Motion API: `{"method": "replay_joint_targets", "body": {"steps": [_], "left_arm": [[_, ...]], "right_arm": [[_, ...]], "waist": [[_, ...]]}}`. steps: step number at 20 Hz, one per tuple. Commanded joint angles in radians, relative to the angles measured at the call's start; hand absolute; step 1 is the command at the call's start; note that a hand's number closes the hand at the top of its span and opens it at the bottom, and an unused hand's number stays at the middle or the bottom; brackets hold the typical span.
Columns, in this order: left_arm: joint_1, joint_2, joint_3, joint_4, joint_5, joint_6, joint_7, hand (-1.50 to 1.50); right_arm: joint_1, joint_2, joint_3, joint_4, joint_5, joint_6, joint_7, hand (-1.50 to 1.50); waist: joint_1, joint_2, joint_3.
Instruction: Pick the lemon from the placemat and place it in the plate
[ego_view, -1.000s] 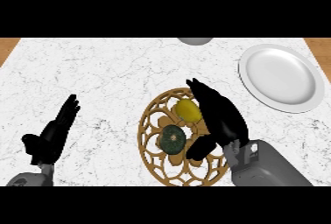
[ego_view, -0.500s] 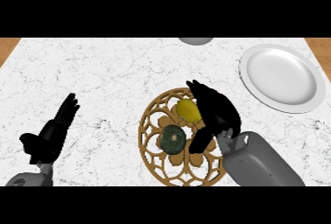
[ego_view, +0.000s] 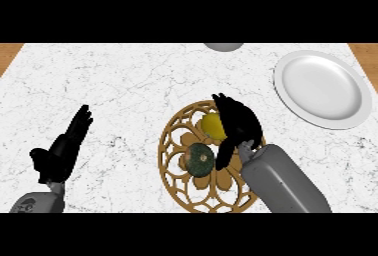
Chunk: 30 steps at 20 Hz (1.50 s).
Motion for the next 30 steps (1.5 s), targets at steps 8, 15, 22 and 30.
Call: {"method": "replay_joint_targets", "body": {"steps": [8, 15, 22, 30], "left_arm": [[0.007, -0.027, 0.037, -0.045, -0.025, -0.036, 0.046, 0.00], [0.030, -0.048, 0.047, -0.047, -0.071, -0.034, 0.033, 0.00], [0.101, -0.027, 0.100, -0.070, -0.033, 0.008, 0.023, 0.00], [0.086, -0.044, 0.068, -0.076, -0.045, -0.015, 0.022, 0.00]], "right_arm": [[-0.031, 0.069, -0.073, 0.149, 0.058, 0.064, -0.180, 1.50], [-0.020, 0.093, -0.091, 0.207, 0.137, -0.023, -0.302, 1.50], [0.315, -0.437, -0.524, 0.144, -0.012, -0.142, -0.382, 1.50], [0.556, -0.707, -0.868, 0.194, -0.207, -0.227, -0.826, 1.50]], "waist": [[0.000, 0.001, 0.000], [0.001, 0.001, 0.000], [-0.146, -0.010, 0.008], [-0.053, -0.005, 0.002]]}}
